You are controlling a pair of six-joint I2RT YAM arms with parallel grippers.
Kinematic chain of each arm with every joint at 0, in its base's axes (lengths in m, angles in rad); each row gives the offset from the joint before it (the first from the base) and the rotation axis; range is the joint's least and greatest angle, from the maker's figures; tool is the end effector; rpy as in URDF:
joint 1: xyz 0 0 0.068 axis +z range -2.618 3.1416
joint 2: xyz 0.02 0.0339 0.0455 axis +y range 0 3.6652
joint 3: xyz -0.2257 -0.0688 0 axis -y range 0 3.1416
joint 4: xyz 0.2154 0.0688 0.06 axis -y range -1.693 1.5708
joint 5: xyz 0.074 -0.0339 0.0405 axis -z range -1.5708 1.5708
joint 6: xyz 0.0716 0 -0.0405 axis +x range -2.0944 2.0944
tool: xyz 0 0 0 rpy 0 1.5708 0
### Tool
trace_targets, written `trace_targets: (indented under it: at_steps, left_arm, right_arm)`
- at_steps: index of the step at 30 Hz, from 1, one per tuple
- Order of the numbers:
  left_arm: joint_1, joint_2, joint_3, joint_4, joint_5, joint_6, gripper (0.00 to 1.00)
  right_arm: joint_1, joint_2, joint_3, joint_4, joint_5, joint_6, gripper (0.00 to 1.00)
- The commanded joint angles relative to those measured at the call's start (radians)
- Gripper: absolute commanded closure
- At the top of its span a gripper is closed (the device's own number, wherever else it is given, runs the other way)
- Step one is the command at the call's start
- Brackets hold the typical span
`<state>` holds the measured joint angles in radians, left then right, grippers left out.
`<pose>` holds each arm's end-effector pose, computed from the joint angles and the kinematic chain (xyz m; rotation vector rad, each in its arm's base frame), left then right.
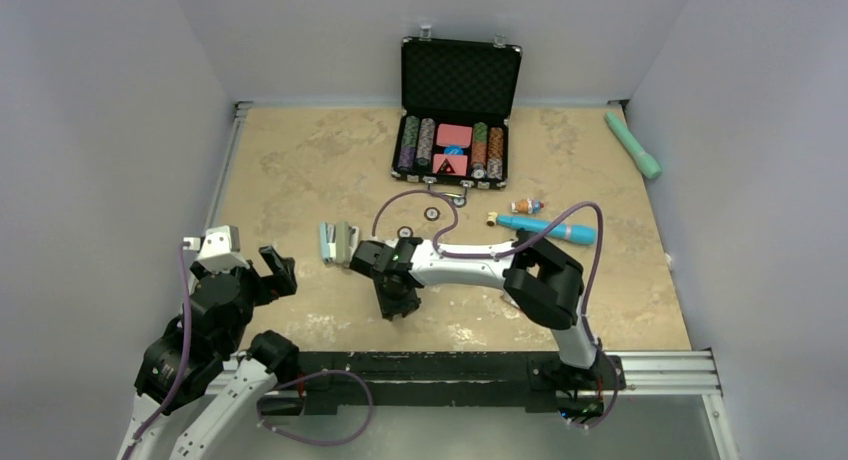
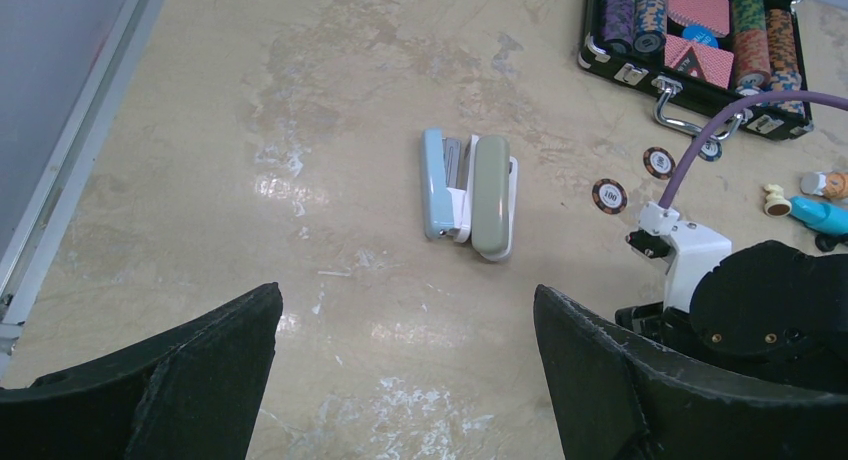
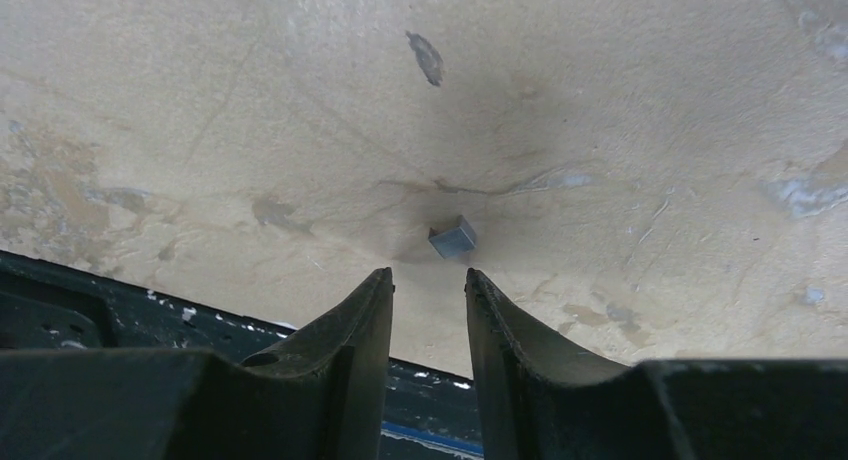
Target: Unload the staples from the stapler
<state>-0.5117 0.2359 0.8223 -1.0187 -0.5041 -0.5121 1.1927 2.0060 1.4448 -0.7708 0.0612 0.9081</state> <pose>0.0787 -0.0046 0.2782 -0.3175 1.9242 -0.1711 0.1384 0.3365 0.1130 -0.4088 2.9302 0.2629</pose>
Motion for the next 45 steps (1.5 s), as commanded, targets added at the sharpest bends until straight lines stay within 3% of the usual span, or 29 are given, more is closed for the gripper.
trace_targets:
  at_steps: [1,11,18,45]
  left_arm:
    - [0.004,0.01,0.012,0.019,0.006,0.014,0.01]
    - [0.004,0.006,0.012,0.017,0.001,0.011,0.01]
    - [0.006,0.009,0.011,0.015,-0.002,0.009,0.01]
    - [0.007,0.014,0.013,0.014,-0.004,0.007,0.01]
  right_arm:
    - [-0.002,0.016,0.085,-0.051,0.06,-0.005,0.63]
    - [-0.001,0.021,0.046,-0.103,0.228,-0.14,0.56]
    - [0.002,-0.008,0.005,0.0,0.184,-0.214,0.56]
    - [0.008,-0.036,-0.043,0.032,0.102,-0.168,0.74]
